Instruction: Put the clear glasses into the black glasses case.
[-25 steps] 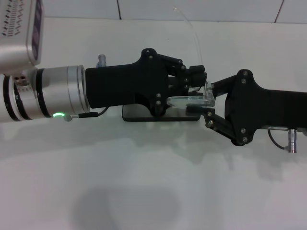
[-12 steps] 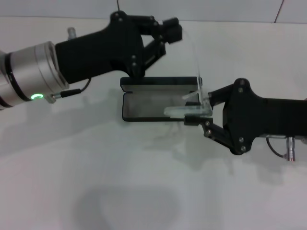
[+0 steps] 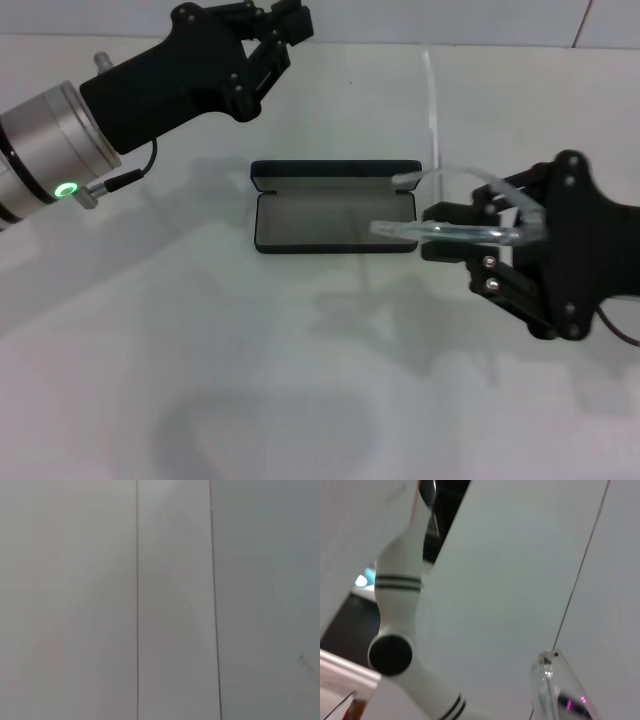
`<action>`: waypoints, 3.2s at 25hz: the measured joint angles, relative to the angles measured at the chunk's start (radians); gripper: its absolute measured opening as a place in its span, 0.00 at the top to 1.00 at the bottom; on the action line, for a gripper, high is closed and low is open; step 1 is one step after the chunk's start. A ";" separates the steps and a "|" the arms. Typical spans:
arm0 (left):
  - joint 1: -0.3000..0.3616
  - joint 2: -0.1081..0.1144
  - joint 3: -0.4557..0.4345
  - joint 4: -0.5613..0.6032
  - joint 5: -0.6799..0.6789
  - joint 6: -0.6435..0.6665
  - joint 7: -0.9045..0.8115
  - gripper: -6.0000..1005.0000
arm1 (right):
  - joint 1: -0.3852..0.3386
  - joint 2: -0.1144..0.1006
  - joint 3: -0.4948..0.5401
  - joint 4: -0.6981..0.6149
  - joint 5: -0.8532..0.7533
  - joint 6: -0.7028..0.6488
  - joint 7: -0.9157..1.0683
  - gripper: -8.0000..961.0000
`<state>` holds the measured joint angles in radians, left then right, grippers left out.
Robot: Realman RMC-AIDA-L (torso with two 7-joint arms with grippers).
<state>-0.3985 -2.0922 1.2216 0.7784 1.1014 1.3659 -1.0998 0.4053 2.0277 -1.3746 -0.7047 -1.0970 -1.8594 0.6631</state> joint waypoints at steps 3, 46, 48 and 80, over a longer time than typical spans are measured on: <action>-0.010 0.000 0.007 -0.018 -0.005 0.003 0.003 0.89 | 0.003 0.000 -0.019 -0.005 0.014 -0.023 -0.003 0.87; -0.008 0.007 0.163 0.006 0.000 0.307 0.001 0.88 | 0.061 -0.001 -0.152 0.006 0.013 0.164 0.010 0.87; -0.008 0.007 0.146 0.005 -0.001 0.307 0.004 0.88 | 0.061 -0.001 -0.152 0.005 0.014 0.165 0.010 0.87; 0.006 0.006 0.096 0.006 0.046 0.354 0.032 0.88 | 0.076 -0.004 -0.147 0.006 0.027 0.161 0.063 0.87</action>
<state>-0.3928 -2.0862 1.3172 0.7839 1.1472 1.7202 -1.0676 0.4814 2.0235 -1.5218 -0.6983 -1.0696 -1.6988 0.7263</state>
